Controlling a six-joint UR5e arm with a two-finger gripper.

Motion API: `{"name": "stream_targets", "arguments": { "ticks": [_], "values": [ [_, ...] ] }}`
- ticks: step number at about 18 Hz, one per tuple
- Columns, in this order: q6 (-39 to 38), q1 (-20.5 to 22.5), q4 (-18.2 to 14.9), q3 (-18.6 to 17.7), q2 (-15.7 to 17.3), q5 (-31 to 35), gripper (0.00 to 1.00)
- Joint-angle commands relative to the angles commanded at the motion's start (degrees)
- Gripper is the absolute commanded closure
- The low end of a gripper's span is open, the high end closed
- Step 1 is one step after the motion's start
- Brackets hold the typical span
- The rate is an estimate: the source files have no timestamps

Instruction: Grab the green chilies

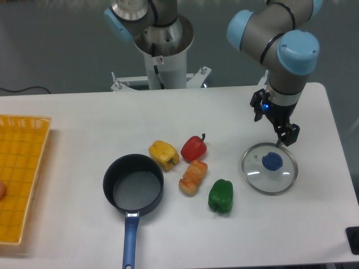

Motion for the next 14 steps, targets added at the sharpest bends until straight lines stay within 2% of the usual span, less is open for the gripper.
{"name": "stream_targets", "arguments": {
  "ticks": [5,14],
  "values": [
    [0.09,-0.26,-0.09,-0.17,0.44,-0.09,0.0],
    [-2.19,-0.35,0.26,-3.16,2.02,0.62,0.0]
  ]
}}
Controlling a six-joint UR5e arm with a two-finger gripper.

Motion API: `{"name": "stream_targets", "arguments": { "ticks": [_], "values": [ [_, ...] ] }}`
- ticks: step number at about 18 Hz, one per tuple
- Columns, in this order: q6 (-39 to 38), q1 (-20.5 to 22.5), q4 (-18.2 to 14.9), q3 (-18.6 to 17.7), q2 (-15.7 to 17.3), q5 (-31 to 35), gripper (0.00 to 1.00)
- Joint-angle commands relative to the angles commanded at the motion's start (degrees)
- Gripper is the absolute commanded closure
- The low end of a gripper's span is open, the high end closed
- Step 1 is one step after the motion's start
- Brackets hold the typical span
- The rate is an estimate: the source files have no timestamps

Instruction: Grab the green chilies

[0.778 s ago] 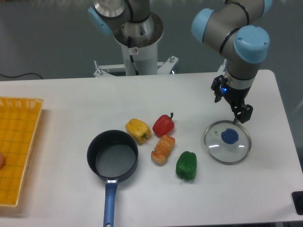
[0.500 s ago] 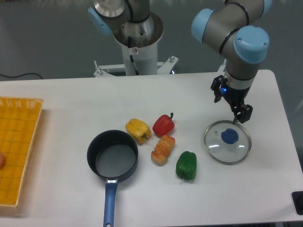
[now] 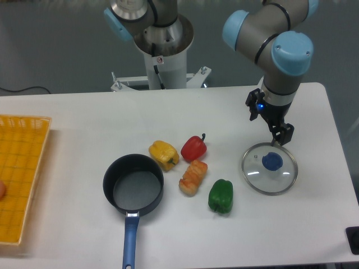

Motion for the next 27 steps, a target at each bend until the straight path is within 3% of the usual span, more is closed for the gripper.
{"name": "stream_targets", "arguments": {
  "ticks": [10,12,16,21,27],
  "values": [
    [-11.59,-1.23,-0.26,-0.26,1.06,-0.35,0.0],
    [-13.09,-2.71,0.09,-0.44,0.44,-1.05,0.0],
    [-24.5,-4.3,0.79,-0.62,-1.49,-2.55,0.0],
    [-29.78,-4.66,1.06,-2.81,-2.37,-2.81,0.0],
    [-36.99,-4.57,6.76,-5.18,-4.3,-7.03,0.0]
  ]
}}
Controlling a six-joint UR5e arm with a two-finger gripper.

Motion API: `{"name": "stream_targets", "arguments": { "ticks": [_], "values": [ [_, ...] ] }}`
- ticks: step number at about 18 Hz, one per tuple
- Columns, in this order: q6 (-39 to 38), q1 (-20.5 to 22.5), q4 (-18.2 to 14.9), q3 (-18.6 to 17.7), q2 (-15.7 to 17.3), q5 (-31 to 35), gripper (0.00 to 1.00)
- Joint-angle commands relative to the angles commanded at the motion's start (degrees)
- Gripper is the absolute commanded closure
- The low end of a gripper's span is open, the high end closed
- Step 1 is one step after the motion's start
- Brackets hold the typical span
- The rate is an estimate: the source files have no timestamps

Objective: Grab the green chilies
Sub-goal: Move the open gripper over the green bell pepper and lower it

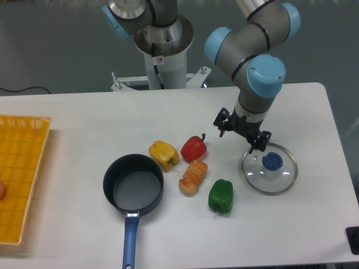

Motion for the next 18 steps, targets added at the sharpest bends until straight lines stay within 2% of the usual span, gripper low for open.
{"name": "stream_targets", "arguments": {
  "ticks": [7,11,18],
  "values": [
    [-2.82,-0.35,2.47,0.61,-2.2,-0.45,0.0],
    [-6.42,-1.76,5.81,1.14,-3.95,-0.97,0.0],
    [-8.36,-3.42,6.34,3.6,-6.15,-1.24,0.0]
  ]
}}
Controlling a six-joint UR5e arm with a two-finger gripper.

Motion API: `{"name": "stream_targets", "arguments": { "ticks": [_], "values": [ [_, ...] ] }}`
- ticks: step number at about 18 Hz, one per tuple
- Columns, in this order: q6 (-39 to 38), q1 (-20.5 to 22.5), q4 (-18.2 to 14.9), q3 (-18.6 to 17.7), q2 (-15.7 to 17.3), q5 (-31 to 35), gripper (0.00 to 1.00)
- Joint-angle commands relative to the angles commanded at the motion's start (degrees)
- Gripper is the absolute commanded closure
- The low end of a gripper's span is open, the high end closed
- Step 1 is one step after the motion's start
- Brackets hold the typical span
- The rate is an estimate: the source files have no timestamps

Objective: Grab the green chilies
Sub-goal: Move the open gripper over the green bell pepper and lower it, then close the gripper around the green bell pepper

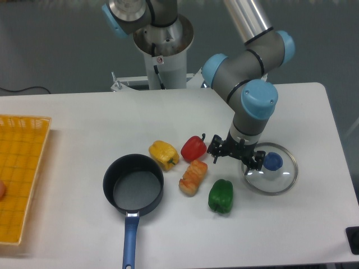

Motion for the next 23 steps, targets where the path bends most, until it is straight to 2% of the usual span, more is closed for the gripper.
{"name": "stream_targets", "arguments": {
  "ticks": [4,21,23],
  "values": [
    [-2.28,-1.05,2.63,0.35,-1.41,0.0,0.0],
    [-3.87,-2.73,3.69,2.55,-4.66,0.53,0.0],
    [-3.96,-3.25,4.74,2.46,-5.1,0.61,0.0]
  ]
}}
